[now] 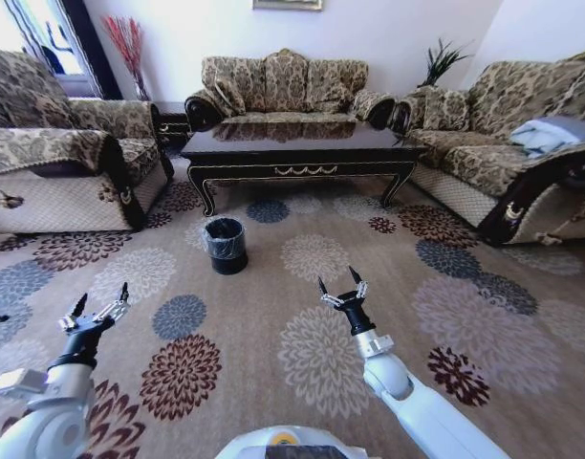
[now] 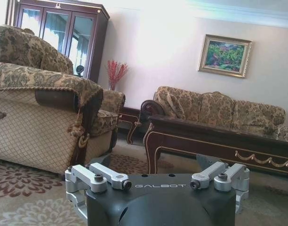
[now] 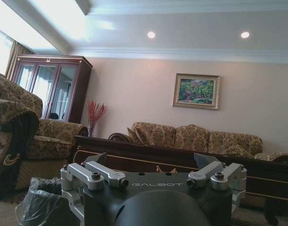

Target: Move to the front of the table and pick up the trash from the floor, then place it into the trash bin.

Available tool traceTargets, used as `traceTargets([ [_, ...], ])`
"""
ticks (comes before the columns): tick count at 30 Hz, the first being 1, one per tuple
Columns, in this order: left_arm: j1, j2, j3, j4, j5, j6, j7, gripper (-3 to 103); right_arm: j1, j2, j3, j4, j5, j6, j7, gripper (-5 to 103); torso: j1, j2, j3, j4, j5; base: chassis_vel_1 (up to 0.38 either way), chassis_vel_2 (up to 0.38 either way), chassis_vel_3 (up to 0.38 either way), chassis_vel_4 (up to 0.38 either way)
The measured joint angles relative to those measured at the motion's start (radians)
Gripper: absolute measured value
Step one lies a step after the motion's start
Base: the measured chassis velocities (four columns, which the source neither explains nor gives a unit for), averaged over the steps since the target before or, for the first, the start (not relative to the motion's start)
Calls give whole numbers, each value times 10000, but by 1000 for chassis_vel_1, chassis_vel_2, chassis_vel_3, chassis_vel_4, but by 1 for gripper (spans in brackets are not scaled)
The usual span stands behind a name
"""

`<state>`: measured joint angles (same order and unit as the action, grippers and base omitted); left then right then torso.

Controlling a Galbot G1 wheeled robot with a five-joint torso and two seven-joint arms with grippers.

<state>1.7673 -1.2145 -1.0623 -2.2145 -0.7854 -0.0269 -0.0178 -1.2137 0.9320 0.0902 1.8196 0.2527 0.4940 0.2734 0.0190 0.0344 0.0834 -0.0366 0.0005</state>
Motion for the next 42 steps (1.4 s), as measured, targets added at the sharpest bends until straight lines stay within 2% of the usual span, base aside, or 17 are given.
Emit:
traceTargets([
  [8, -24, 41, 24, -35, 0, -1, -4, 100, -100, -11, 37, 66, 7, 92, -68, 100, 2, -1, -2, 3, -4, -71, 11, 70, 28],
  [16, 6, 56, 22, -77, -7, -1, -17, 100, -139, -28, 94, 82, 9, 130, -89, 100, 1, 0, -3, 4, -7, -14, -165, 11, 193],
  [31, -5, 30, 78, -102, -4, 0, -18, 100, -132, -2, 33, -18, -65, 319, -228, 100, -9, 2, -10, 1, 2, -29, -410, 29, 403],
  [35, -22, 22, 122, -83, 18, 1, -24, 100, -174, 10, 14, -10, -65, 364, -298, 100, -4, 0, -3, 4, -12, 4, 8, -3, 8],
  [42, -53, 23, 157, -65, 31, 2, -49, 100, -266, 20, 46, 17, -76, 424, -348, 100, 2, -3, -1, 5, -9, 32, 72, -1, -17],
])
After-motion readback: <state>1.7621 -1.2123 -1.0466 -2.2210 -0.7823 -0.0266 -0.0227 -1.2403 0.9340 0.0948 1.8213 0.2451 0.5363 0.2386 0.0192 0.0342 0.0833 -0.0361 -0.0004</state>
